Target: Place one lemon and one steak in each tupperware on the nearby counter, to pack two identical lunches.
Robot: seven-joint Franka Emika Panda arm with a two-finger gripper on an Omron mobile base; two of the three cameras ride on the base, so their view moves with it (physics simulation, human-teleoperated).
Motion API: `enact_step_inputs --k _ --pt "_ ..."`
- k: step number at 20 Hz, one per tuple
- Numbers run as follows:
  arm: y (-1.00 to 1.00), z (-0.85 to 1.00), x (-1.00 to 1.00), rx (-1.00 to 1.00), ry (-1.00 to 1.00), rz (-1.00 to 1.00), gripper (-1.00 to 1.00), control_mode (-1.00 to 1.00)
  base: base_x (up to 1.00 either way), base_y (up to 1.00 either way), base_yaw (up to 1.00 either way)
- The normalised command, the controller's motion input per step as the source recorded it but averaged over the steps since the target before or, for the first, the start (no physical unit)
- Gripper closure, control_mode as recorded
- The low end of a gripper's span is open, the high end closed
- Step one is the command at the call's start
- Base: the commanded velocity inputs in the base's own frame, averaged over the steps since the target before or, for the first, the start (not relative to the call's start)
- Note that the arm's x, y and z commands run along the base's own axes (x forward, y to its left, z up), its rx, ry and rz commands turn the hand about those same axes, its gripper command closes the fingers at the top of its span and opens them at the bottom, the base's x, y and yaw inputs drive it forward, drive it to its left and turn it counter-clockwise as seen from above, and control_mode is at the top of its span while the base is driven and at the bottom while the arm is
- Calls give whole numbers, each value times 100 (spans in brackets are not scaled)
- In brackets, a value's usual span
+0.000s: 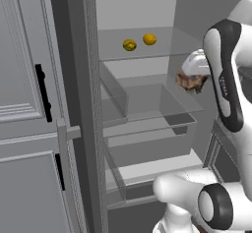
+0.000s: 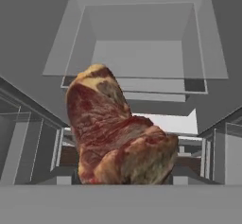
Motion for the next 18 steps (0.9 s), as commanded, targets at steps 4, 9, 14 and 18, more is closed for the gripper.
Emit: enact_step_inputs --k 4,9,14,18 --pt "1 -57 -99 0 0 0 100 -100 0 0 0" --pt "11 -25 -78 -1 1 0 100 -100 0 0 0" --pt "0 -16 -80 0 -2 0 100 -100 0 0 0" --pt "0 -4 -21 0 0 0 100 100 -75 3 0"
